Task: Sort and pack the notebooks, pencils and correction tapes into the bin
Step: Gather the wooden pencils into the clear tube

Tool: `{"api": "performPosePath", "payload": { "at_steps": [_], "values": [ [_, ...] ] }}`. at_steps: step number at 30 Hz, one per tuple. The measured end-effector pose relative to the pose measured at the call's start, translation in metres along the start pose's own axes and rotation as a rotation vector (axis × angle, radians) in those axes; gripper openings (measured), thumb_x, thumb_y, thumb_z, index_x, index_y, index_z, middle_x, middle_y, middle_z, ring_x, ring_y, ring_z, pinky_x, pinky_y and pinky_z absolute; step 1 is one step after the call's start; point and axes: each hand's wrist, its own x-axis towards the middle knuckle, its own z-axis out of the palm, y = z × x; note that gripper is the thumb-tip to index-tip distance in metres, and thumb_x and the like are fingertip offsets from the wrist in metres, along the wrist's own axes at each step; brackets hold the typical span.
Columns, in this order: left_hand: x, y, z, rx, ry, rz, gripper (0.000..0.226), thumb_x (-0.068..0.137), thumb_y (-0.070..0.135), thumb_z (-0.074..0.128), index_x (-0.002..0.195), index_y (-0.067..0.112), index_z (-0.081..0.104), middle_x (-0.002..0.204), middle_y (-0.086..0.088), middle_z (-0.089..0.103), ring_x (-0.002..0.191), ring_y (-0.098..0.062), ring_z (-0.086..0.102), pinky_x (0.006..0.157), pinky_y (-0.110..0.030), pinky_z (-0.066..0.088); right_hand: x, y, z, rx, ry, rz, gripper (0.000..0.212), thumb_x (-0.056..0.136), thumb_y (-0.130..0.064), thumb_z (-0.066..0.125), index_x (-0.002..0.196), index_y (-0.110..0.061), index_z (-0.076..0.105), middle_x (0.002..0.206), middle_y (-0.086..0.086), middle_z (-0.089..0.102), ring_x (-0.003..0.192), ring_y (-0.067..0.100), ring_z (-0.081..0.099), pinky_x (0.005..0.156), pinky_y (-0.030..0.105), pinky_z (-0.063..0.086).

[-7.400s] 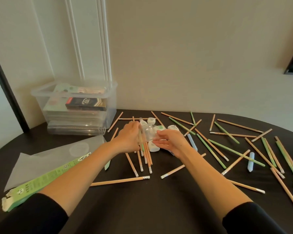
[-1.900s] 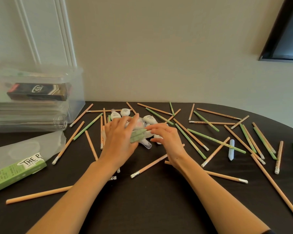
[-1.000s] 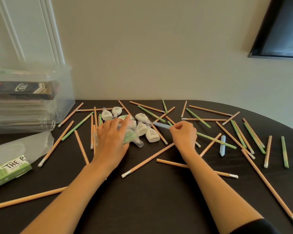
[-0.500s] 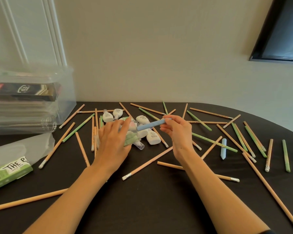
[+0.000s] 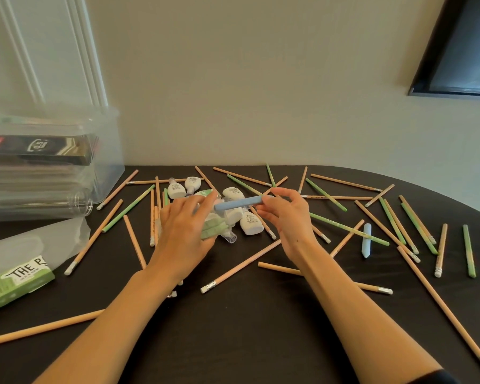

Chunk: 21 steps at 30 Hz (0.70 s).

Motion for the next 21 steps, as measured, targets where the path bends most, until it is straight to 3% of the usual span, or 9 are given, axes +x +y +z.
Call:
{"api": "performPosePath", "payload": {
  "at_steps": [4,8,11,13,15,17,21],
  "values": [
    [-0.001,0.001,0.000,0.047,-0.031,0.029,0.073,0.080,0.024,0.069,0.143,0.021,0.032,0.132,-0.002,0.043,0.125,-0.020,0.032,0.096,-0.026,0.012,-0.002,0.001,-0.003,-0.098,-0.071,-0.053,0.009,0.085,-0.004,0.062,0.090,-0.008,0.056,0.077,0.003,0.068,0.065,0.010,0.068,0.061,0.017,0.054],
    [0.000,0.007,-0.001,0.084,-0.050,0.065,0.076,0.076,0.026,0.072,0.142,0.018,0.034,0.130,-0.005,0.047,0.123,-0.025,0.038,0.093,-0.029,0.013,-0.010,0.008,0.004,-0.307,-0.308,-0.118,0.008,0.084,-0.005,0.063,0.080,-0.012,0.065,0.070,-0.007,0.070,0.069,0.003,0.066,0.063,0.013,0.051],
    [0.000,0.007,-0.002,0.097,-0.024,0.037,0.076,0.072,0.023,0.076,0.138,0.014,0.041,0.126,-0.009,0.051,0.119,-0.029,0.043,0.091,-0.030,0.015,-0.016,0.011,0.012,-0.319,-0.341,-0.083,0.021,0.088,-0.003,0.054,0.089,-0.015,0.071,0.094,-0.002,0.069,0.094,0.008,0.064,0.079,0.020,0.053],
    [0.000,0.006,-0.002,0.067,-0.005,0.018,0.075,0.069,0.020,0.079,0.135,0.011,0.045,0.122,-0.011,0.054,0.116,-0.032,0.046,0.089,-0.030,0.016,-0.019,0.006,0.017,-0.284,-0.343,0.000,0.028,0.089,0.002,0.045,0.102,-0.007,0.068,0.119,0.008,0.060,0.111,0.016,0.055,0.092,0.028,0.049],
    [0.001,0.005,-0.003,0.046,0.005,0.009,0.073,0.070,0.020,0.078,0.135,0.012,0.045,0.123,-0.010,0.053,0.116,-0.030,0.044,0.090,-0.029,0.016,-0.022,-0.002,0.020,-0.245,-0.394,0.104,0.033,0.090,0.003,0.042,0.119,0.002,0.058,0.134,0.018,0.048,0.117,0.022,0.050,0.093,0.029,0.046],
    [0.001,0.004,-0.002,0.044,0.021,0.003,0.073,0.072,0.022,0.076,0.137,0.014,0.042,0.126,-0.008,0.051,0.118,-0.028,0.042,0.090,-0.028,0.015,-0.023,-0.007,0.022,-0.262,-0.455,0.161,0.038,0.089,-0.001,0.043,0.127,0.004,0.051,0.138,0.019,0.043,0.127,0.025,0.041,0.096,0.031,0.043],
    [0.004,0.007,-0.001,0.050,0.018,-0.014,0.075,0.079,0.028,0.069,0.143,0.020,0.031,0.134,-0.003,0.043,0.124,-0.022,0.033,0.093,-0.027,0.012,-0.028,-0.007,0.019,-0.253,-0.416,0.113,0.034,0.090,0.004,0.035,0.112,0.002,0.060,0.134,0.018,0.047,0.123,0.025,0.044,0.091,0.030,0.046]
  ]
}}
